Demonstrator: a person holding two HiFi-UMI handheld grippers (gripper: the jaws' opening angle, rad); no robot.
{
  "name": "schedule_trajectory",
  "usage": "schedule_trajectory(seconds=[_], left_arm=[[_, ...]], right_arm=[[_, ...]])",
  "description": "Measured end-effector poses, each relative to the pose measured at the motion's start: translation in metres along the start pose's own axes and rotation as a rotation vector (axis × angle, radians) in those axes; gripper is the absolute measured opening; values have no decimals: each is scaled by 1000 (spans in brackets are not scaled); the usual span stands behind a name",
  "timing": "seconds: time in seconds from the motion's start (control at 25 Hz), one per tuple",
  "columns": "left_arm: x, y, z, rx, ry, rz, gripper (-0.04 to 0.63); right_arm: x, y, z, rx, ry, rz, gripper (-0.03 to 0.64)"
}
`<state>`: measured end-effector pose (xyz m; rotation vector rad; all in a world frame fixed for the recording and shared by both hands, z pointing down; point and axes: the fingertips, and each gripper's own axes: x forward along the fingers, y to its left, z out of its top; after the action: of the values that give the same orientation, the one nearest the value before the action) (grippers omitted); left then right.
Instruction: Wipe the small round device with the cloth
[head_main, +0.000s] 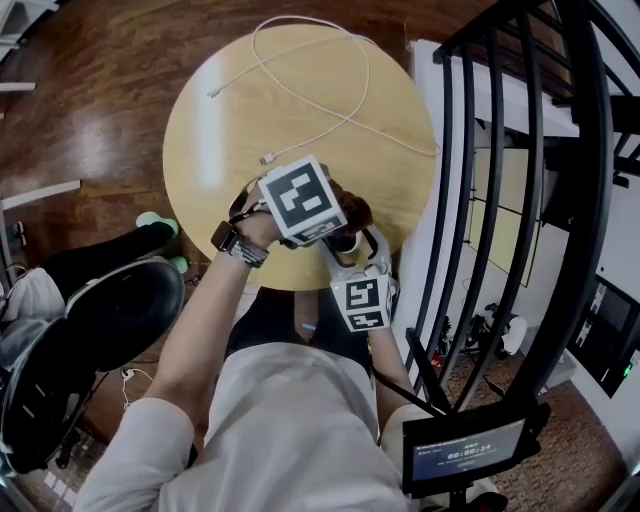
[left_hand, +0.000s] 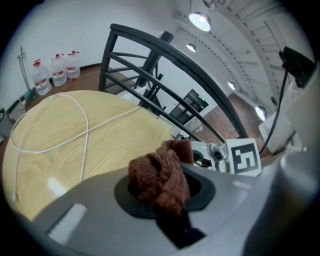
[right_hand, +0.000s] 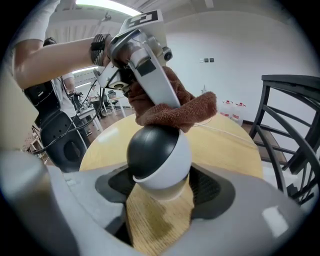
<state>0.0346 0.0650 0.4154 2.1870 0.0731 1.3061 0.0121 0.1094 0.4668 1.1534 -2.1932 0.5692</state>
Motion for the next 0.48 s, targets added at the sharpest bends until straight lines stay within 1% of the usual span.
schedule_trajectory(seconds=[0.12, 0.36, 0.48], left_arm=[[0, 6, -3, -25, -7, -8, 83], [4, 17, -16, -41, 26, -2, 81], [9, 23, -24, -43, 43, -8, 81]], right_arm=[[-1, -1, 3, -13, -5, -4, 328], [-2, 2, 2, -14, 8, 5, 328], [-3, 5, 6, -20, -3, 9, 328]])
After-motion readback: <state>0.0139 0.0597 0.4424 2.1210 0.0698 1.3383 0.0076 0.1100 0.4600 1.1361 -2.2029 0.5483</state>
